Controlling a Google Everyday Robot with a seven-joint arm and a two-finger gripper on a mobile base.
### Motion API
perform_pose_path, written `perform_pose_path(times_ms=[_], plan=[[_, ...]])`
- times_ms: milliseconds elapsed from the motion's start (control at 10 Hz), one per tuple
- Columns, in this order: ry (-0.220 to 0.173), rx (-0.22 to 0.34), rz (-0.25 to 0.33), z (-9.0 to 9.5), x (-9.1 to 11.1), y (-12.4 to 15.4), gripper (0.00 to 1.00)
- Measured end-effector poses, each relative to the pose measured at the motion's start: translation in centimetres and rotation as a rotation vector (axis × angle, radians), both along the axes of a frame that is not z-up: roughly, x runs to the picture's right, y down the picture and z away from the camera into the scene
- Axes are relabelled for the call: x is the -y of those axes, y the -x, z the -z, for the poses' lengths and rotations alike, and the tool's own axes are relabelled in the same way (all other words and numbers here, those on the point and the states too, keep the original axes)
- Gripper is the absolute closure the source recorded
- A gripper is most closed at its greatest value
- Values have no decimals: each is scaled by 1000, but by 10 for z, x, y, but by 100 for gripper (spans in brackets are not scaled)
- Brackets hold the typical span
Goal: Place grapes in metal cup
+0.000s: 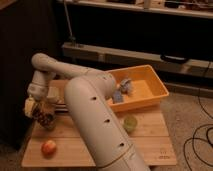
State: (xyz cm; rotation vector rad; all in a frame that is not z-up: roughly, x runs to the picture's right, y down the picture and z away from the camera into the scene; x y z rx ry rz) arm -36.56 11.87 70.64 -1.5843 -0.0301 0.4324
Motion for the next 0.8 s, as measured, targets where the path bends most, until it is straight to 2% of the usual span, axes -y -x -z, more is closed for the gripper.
perform_pose_path(times_ms=[400, 800], plan=[[9, 19, 20, -4, -2, 3, 100], [20, 23, 14, -7, 9, 1, 100]])
